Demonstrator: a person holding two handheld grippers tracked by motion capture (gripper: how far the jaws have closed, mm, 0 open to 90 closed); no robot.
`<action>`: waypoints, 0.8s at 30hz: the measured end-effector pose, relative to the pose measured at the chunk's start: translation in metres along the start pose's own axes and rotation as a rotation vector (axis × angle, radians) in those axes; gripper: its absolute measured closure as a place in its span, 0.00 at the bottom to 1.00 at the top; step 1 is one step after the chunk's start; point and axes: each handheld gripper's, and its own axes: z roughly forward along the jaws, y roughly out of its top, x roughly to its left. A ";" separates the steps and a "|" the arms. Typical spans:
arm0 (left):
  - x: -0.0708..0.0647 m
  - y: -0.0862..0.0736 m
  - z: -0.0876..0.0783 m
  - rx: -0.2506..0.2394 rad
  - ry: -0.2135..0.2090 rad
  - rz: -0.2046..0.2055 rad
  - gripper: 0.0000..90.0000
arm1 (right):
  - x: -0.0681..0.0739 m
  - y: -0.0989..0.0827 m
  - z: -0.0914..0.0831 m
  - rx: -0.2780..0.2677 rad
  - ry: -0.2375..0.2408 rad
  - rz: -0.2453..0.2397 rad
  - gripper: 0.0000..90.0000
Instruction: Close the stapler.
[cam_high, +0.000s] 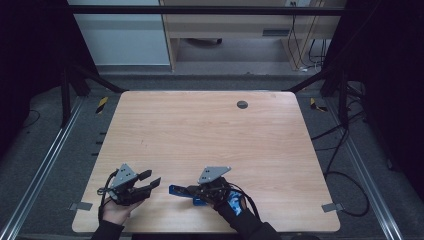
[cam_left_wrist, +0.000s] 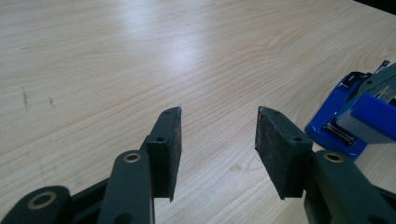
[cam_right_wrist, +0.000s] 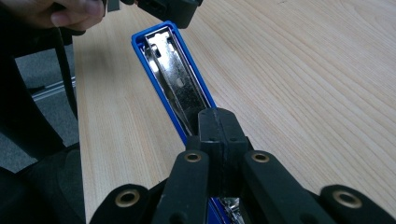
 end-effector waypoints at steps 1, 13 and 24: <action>0.000 -0.001 0.001 0.002 -0.003 -0.005 0.56 | 0.000 0.000 0.000 -0.001 0.002 -0.001 1.00; -0.001 -0.003 0.004 0.020 -0.003 0.006 0.56 | -0.002 -0.002 -0.006 -0.013 0.004 0.006 1.00; 0.000 -0.003 0.003 0.020 -0.006 0.008 0.56 | -0.006 -0.004 -0.017 -0.028 -0.011 0.021 1.00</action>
